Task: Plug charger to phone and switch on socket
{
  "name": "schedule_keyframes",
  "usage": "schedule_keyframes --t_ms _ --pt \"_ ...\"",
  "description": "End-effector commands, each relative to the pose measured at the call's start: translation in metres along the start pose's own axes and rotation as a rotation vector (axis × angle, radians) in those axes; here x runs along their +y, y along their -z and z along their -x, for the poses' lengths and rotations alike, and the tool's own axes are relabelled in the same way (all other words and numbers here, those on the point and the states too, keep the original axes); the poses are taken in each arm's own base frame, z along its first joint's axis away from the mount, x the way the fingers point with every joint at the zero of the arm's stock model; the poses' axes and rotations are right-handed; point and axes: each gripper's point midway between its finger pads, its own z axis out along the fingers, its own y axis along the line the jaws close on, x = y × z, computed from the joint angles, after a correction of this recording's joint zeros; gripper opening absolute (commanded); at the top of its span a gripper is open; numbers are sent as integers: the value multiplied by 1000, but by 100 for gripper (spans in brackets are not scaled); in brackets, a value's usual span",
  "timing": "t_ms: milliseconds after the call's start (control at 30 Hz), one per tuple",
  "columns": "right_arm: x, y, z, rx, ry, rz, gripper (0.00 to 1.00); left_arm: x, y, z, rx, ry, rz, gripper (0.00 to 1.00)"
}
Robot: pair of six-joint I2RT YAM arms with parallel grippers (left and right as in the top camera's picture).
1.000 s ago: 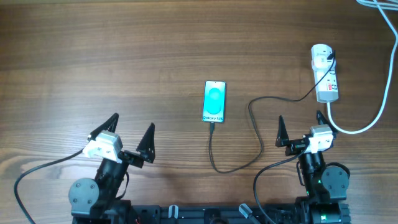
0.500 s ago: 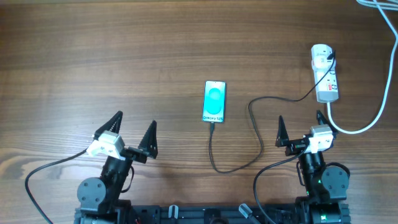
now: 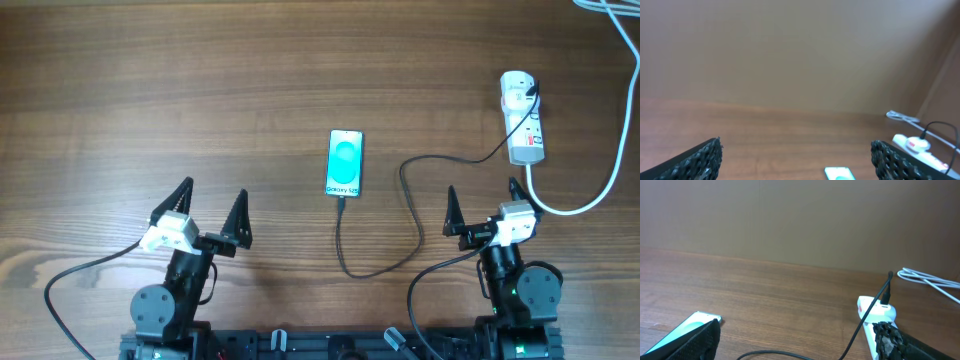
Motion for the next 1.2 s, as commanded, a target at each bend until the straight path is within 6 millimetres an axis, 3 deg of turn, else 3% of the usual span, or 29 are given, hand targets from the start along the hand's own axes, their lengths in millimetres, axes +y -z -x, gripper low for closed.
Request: schedule_keyframes --t_ms 0,233,467,1167 --pt "-3 1 2 -11 3 -18 100 14 1 -10 27 11 71 100" --pt "-3 1 2 -11 3 -18 100 23 6 -48 183 -47 104 100" --pt "-3 1 2 -11 3 -18 100 20 6 -48 191 -157 76 100" --pt "-3 1 2 -11 3 -18 100 28 6 -47 187 -158 120 100"
